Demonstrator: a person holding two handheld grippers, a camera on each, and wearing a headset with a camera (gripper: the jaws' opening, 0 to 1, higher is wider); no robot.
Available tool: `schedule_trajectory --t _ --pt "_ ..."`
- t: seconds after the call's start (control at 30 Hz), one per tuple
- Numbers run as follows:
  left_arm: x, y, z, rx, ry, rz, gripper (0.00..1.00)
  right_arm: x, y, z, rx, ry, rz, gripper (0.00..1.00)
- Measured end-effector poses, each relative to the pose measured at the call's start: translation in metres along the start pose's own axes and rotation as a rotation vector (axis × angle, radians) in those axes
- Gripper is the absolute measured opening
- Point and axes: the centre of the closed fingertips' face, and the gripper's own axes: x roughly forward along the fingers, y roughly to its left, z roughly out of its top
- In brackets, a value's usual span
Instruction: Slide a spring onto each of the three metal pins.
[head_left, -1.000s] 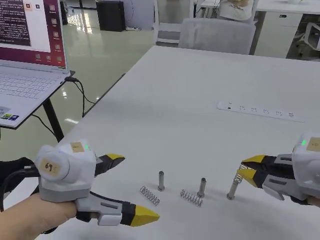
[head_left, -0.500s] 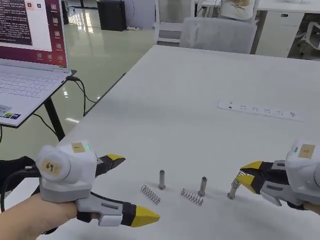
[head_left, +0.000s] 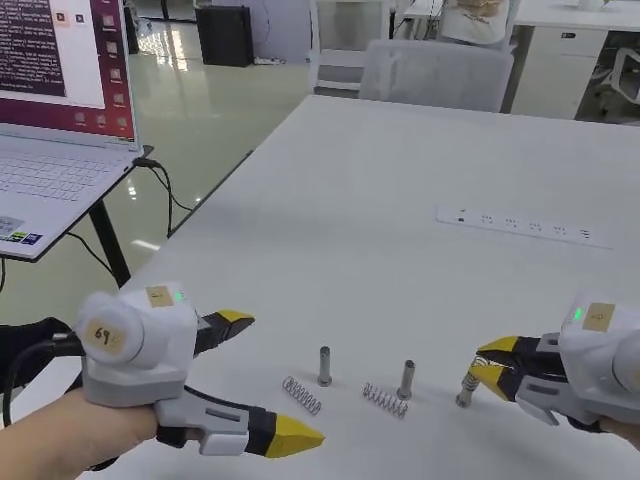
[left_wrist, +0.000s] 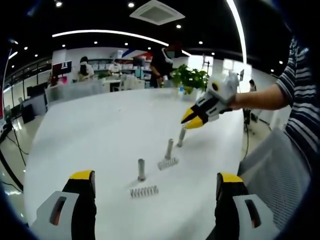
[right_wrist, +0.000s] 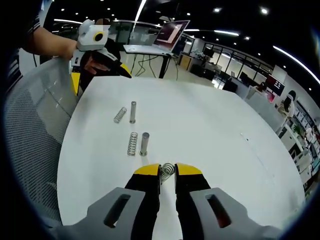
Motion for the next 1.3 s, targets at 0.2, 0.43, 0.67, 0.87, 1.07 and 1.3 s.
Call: schedule_trajectory --t 0.2,0.43,0.67,0.87,1.07,1.3 --pt "-0.002 0.003 0.001 0.003 0.006 0.003 0.98 0.005 0.005 -0.014 -0.019 0.042 0.017 0.08" --pt "0.0 0.003 0.001 0.003 0.01 0.0 0.97 0.006 0.009 -0.024 -0.037 0.074 0.021 0.08" --pt "0.0 0.004 0.002 0.001 0.008 0.0 0.97 0.007 0.009 -0.024 -0.047 0.073 0.02 0.08" --pt "-0.001 0.002 -0.002 0.001 0.018 -0.003 0.97 0.007 0.009 -0.024 -0.033 0.068 0.021 0.09" --pt "-0.001 0.0 -0.004 -0.002 0.021 -0.005 0.96 0.007 0.01 -0.024 -0.019 0.065 0.021 0.11" --pt "0.0 0.0 -0.002 -0.002 0.018 -0.006 0.96 0.001 0.006 -0.021 0.006 0.044 0.0 0.14"
